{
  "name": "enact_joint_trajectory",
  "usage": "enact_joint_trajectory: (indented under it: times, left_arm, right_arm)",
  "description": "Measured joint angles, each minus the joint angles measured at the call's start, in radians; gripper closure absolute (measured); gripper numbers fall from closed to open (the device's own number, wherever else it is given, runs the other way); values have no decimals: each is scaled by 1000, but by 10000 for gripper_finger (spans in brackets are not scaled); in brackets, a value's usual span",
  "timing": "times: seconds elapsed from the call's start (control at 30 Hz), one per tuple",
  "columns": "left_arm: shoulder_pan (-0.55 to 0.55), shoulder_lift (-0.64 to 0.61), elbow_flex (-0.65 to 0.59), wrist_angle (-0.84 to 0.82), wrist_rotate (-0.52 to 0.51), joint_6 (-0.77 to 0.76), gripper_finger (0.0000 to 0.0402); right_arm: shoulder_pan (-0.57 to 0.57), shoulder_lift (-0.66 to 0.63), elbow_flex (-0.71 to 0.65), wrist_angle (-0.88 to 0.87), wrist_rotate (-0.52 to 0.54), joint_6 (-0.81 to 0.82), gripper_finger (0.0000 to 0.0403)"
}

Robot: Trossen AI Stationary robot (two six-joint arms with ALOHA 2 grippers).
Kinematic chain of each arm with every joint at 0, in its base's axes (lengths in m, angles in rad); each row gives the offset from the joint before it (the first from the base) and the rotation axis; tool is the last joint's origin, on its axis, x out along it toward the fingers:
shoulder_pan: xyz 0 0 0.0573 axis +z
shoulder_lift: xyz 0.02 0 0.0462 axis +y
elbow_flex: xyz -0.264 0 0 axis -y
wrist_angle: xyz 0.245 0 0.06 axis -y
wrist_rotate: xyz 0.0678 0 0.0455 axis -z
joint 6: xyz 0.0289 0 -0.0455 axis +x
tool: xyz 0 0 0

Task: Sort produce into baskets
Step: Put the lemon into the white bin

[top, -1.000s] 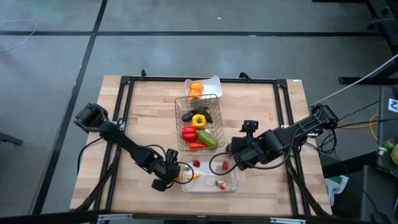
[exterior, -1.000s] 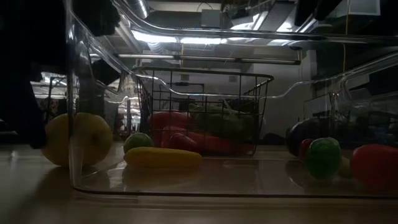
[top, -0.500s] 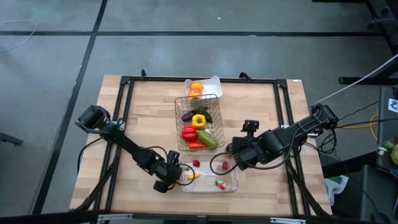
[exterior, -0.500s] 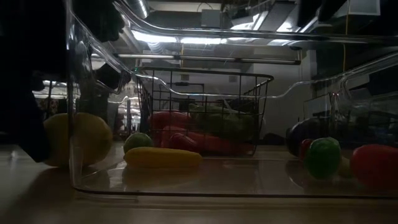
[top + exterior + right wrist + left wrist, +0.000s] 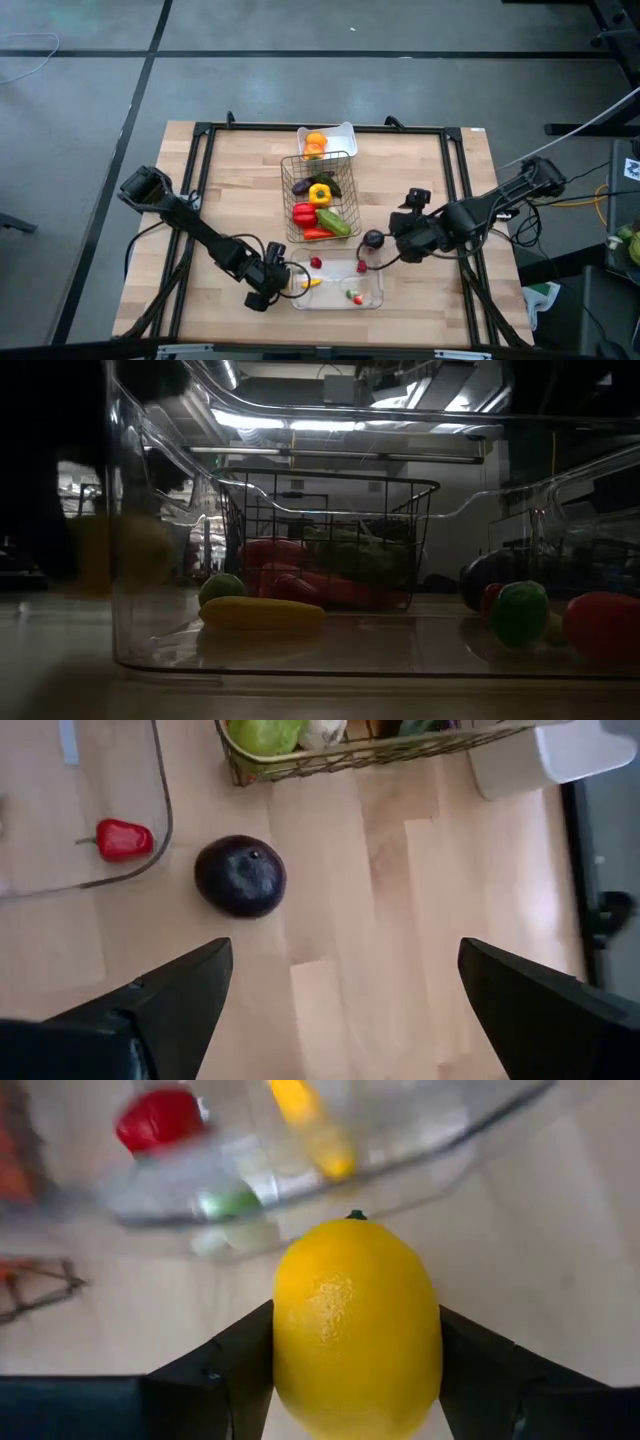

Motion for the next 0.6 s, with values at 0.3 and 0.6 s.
enact_joint_trajectory:
  times: [0.3, 0.6]
  left_arm:
    - [1, -147, 154, -247, 0, 10, 173]
    - [70, -322, 221, -291, -105, 106, 172]
  right_arm:
    - [0, -203, -320, 288, -9, 42, 17]
    - [0, -235, -451, 470, -11, 41, 17]
